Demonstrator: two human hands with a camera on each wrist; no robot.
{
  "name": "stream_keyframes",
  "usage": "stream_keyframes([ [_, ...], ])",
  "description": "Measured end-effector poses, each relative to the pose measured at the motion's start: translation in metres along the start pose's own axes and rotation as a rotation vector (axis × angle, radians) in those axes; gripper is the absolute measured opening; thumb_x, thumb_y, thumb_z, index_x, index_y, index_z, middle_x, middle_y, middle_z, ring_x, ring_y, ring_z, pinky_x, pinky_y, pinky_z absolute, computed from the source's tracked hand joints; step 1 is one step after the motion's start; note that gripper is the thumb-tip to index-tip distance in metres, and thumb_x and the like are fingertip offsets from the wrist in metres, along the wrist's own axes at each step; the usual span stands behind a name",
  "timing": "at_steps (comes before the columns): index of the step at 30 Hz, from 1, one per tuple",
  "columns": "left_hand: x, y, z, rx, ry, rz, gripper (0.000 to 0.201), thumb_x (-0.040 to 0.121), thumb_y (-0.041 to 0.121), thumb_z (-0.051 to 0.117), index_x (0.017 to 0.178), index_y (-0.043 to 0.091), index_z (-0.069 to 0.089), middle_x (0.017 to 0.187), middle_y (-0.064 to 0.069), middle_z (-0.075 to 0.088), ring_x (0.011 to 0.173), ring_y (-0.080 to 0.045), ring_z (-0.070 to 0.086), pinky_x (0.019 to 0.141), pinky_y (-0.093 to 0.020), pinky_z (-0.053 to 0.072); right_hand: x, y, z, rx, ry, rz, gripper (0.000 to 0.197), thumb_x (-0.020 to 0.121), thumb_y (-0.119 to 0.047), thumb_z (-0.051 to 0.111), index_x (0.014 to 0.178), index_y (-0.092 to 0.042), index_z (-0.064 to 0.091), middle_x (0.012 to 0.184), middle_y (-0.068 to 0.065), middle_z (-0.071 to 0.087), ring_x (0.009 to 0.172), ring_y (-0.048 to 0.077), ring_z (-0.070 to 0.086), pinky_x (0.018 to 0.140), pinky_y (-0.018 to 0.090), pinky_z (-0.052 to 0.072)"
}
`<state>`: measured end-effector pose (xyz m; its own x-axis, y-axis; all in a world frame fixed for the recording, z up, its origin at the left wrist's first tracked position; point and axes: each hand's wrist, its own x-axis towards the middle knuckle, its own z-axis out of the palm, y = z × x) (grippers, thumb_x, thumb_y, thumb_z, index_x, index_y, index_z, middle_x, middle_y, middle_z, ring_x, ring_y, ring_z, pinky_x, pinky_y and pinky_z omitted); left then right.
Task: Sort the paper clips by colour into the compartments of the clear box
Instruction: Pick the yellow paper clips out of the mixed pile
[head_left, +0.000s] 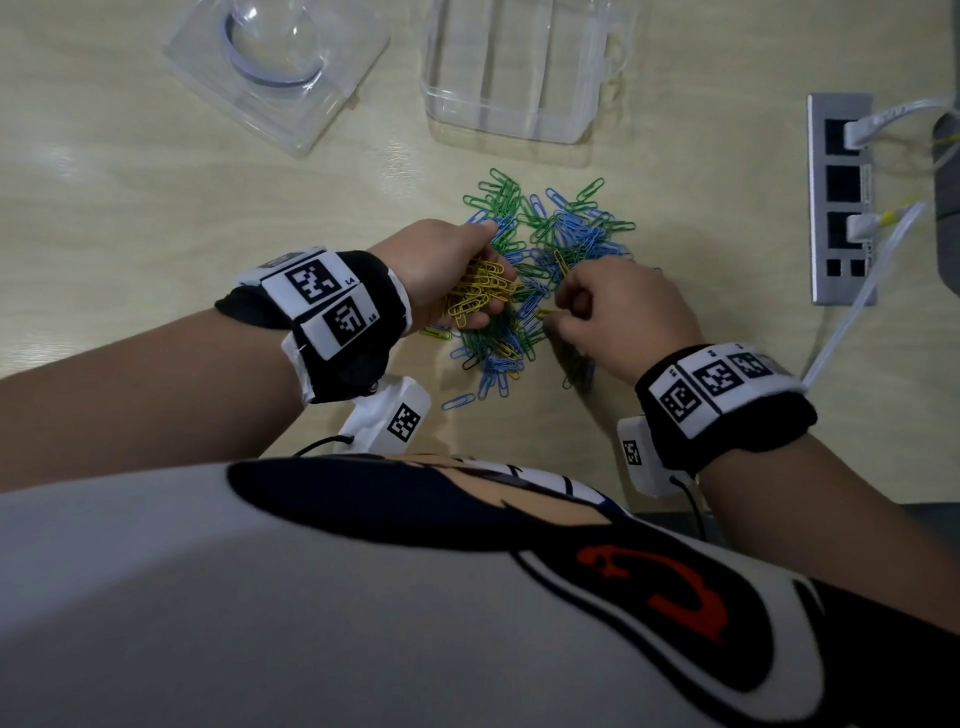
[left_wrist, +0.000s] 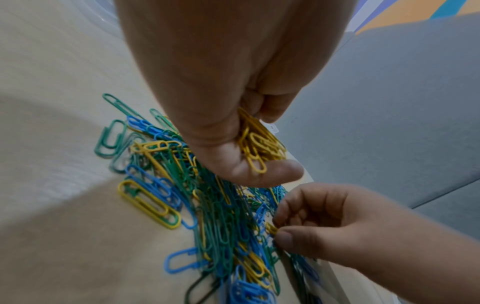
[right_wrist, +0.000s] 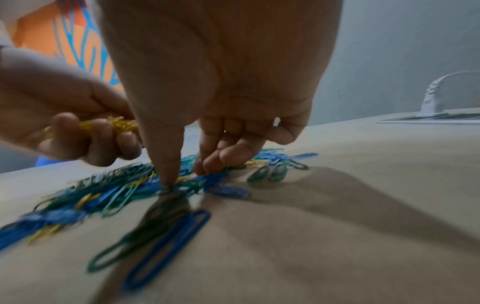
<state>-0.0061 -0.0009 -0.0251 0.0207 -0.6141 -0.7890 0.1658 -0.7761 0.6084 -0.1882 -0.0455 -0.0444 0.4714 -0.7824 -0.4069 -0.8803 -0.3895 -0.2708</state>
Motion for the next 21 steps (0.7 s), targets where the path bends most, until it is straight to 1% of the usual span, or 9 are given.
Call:
stream_keyframes([
  [3,0.000,0.000,0.001,0.010,0.005,0.000,0.044,0.102,0.038,0.037,0.081,0.008,0.062,0.062,-0.005,0.062,0.052,-0.014,0.060,0.047,-0.021,0.050,0.000,-0.004,0.004,-0.077,0.018,-0.040,0.015,0.086,-0.039,0.060,0.096,-0.028,0.063,0.099,-0.003,0.058,0.099,0.024,0.057,0.084,0.037,0.039],
  [5,0.000,0.001,0.000,0.010,0.007,-0.001,0.044,0.102,0.038,0.038,0.082,0.007,0.063,0.062,-0.006,0.062,0.053,-0.014,0.060,0.047,-0.022,0.050,0.000,-0.004,0.003,-0.060,0.025,-0.037,0.011,0.086,-0.034,0.058,0.093,-0.028,0.063,0.097,-0.004,0.057,0.097,0.024,0.057,0.085,0.037,0.039],
  [7,0.000,0.001,-0.001,0.005,0.007,0.001,0.044,0.102,0.038,0.038,0.082,0.007,0.063,0.062,-0.006,0.062,0.053,-0.014,0.060,0.047,-0.022,0.050,0.001,-0.004,0.001,0.014,0.051,-0.023,0.008,0.083,-0.031,0.058,0.089,-0.026,0.061,0.090,-0.006,0.052,0.092,0.023,0.056,0.084,0.037,0.041],
  [8,0.000,0.001,-0.001,0.002,0.008,0.003,0.044,0.102,0.037,0.038,0.082,0.007,0.063,0.061,-0.006,0.062,0.053,-0.014,0.060,0.047,-0.022,0.050,0.001,-0.004,-0.001,0.060,0.083,-0.010,0.008,0.082,-0.030,0.057,0.088,-0.025,0.060,0.089,-0.005,0.051,0.089,0.024,0.056,0.083,0.037,0.043],
  [10,-0.001,0.000,-0.002,0.000,0.007,0.005,0.044,0.102,0.037,0.039,0.082,0.006,0.062,0.059,-0.005,0.062,0.053,-0.015,0.060,0.047,-0.022,0.050,0.004,-0.006,-0.003,0.139,0.194,0.021,0.008,0.084,-0.025,0.056,0.090,-0.021,0.058,0.090,-0.002,0.057,0.087,0.026,0.057,0.082,0.038,0.045],
  [12,-0.001,0.000,-0.001,0.002,0.002,0.002,0.044,0.102,0.038,0.039,0.082,0.006,0.063,0.059,-0.006,0.062,0.053,-0.015,0.060,0.047,-0.022,0.050,0.007,-0.008,-0.004,0.132,0.275,0.033,0.008,0.087,-0.020,0.053,0.094,-0.020,0.058,0.093,-0.001,0.060,0.089,0.027,0.057,0.085,0.039,0.042],
  [15,-0.001,0.000,0.000,0.005,-0.001,0.003,0.045,0.102,0.037,0.038,0.081,0.006,0.062,0.062,-0.007,0.061,0.053,-0.015,0.059,0.047,-0.022,0.050,0.014,-0.012,-0.003,0.005,0.235,0.001,0.014,0.092,-0.024,0.050,0.100,-0.020,0.062,0.100,0.003,0.061,0.096,0.029,0.057,0.086,0.038,0.038],
  [18,-0.002,0.000,0.000,0.000,0.000,0.008,0.044,0.102,0.037,0.039,0.082,0.006,0.062,0.064,-0.007,0.061,0.053,-0.015,0.060,0.047,-0.022,0.050,0.019,-0.015,-0.003,-0.005,0.186,0.003,0.021,0.092,-0.032,0.055,0.105,-0.018,0.065,0.107,0.007,0.062,0.101,0.029,0.057,0.090,0.038,0.041],
  [21,-0.002,0.001,-0.001,-0.002,0.004,0.006,0.045,0.102,0.037,0.039,0.081,0.005,0.062,0.065,-0.008,0.060,0.052,-0.015,0.060,0.046,-0.022,0.050,0.020,-0.015,-0.004,-0.014,0.174,0.005,0.018,0.089,-0.027,0.058,0.103,-0.018,0.065,0.106,0.007,0.062,0.100,0.029,0.057,0.090,0.037,0.042],
])
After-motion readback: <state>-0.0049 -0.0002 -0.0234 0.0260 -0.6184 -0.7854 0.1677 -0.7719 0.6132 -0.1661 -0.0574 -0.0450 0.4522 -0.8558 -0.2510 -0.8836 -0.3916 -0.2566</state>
